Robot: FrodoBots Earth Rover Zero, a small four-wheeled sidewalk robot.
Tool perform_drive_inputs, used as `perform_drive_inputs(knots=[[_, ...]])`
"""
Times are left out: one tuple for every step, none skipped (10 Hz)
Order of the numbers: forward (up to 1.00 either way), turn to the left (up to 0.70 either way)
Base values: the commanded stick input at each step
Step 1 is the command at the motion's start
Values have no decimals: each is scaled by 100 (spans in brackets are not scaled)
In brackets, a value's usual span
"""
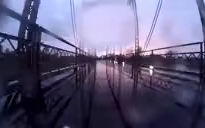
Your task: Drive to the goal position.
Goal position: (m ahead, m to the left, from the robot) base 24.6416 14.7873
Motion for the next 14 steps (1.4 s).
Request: perform_drive_inputs(knots=[[70, 0], [70, 0], [70, 0], [70, 0], [70, 0], [70, 0], [70, 0], [70, 0], [70, 0], [70, 0], [70, 0], [70, 0], [70, 0], [70, 0]])
